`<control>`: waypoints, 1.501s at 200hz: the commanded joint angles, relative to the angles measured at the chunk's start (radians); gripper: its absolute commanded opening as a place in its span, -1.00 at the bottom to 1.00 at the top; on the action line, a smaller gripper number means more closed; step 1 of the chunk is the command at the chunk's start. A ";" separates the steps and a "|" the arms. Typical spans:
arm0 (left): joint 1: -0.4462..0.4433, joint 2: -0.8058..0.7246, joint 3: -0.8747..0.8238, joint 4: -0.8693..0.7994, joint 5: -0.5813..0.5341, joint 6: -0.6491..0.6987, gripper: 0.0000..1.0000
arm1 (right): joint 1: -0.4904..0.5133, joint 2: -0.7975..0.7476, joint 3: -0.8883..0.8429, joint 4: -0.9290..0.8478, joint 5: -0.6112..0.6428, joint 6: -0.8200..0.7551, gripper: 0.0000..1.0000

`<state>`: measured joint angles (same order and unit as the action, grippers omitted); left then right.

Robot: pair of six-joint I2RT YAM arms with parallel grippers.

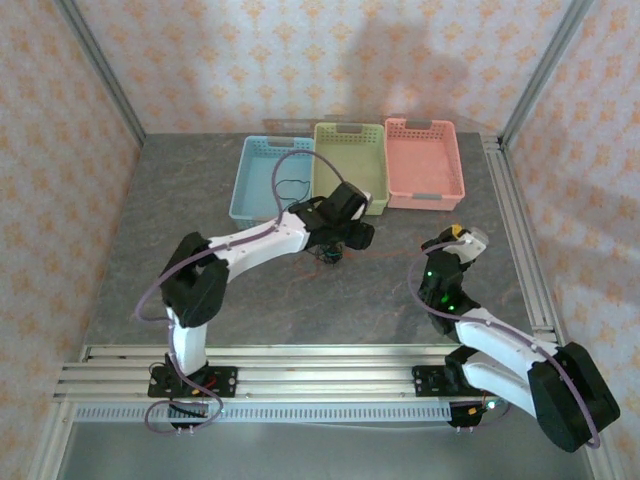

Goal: Untangle the cables

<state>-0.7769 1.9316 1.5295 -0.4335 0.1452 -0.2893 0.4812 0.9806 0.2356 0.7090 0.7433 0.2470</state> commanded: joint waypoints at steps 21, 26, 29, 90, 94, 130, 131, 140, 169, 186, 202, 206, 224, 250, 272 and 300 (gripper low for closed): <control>0.007 0.021 0.046 -0.168 -0.072 0.045 0.09 | -0.007 0.036 0.052 -0.072 -0.032 0.034 -0.89; 0.008 0.022 0.046 -0.166 -0.068 0.043 0.10 | -0.007 0.041 0.054 -0.071 -0.034 0.033 -0.86; 0.009 0.023 0.047 -0.167 -0.065 0.041 0.11 | -0.007 0.042 0.054 -0.072 -0.035 0.034 -0.83; 0.088 0.083 0.045 -0.100 0.092 -0.016 0.12 | -0.007 0.047 0.062 -0.071 -0.088 0.026 -0.53; 0.089 0.091 0.051 -0.099 0.097 -0.014 0.12 | -0.007 0.049 0.062 -0.067 -0.094 0.025 -0.52; 0.095 0.124 0.073 -0.087 0.135 -0.016 -0.01 | -0.007 0.075 0.074 -0.040 -0.233 0.025 -0.42; 0.096 0.124 0.073 -0.086 0.135 -0.017 -0.02 | -0.007 0.076 0.075 -0.039 -0.242 0.024 -0.41; 0.102 0.121 0.062 -0.072 0.139 -0.022 -0.07 | -0.007 0.091 0.089 -0.037 -0.320 0.011 -0.39; 0.128 0.086 -0.044 0.061 0.157 -0.047 -0.27 | -0.007 0.172 0.127 -0.015 -0.528 0.019 -0.29; 0.128 0.103 -0.025 0.044 0.158 -0.045 -0.43 | -0.007 0.229 0.142 0.017 -0.620 0.019 -0.28; 0.128 0.077 -0.067 0.101 0.161 -0.061 -0.56 | -0.007 0.265 0.166 0.006 -0.689 0.023 -0.28; 0.128 0.069 -0.076 0.112 0.157 -0.064 -0.59 | -0.007 0.276 0.172 0.002 -0.706 0.024 -0.28; 0.128 0.040 -0.116 0.147 0.141 -0.073 -0.77 | -0.007 0.329 0.209 -0.030 -0.760 0.032 -0.28; 0.128 0.005 -0.157 0.190 0.136 -0.077 -0.94 | -0.007 0.424 0.281 -0.094 -0.860 0.050 -0.29; 0.129 -0.016 -0.182 0.210 0.123 -0.082 -1.00 | -0.007 0.507 0.367 -0.220 -0.891 0.060 -0.29; 0.130 -0.016 -0.196 0.220 0.111 -0.085 -1.00 | -0.006 0.579 0.447 -0.360 -0.864 0.056 -0.29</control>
<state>-0.6479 1.9476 1.3537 -0.2550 0.2836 -0.3668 0.4786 1.5177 0.6254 0.5060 -0.1017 0.2928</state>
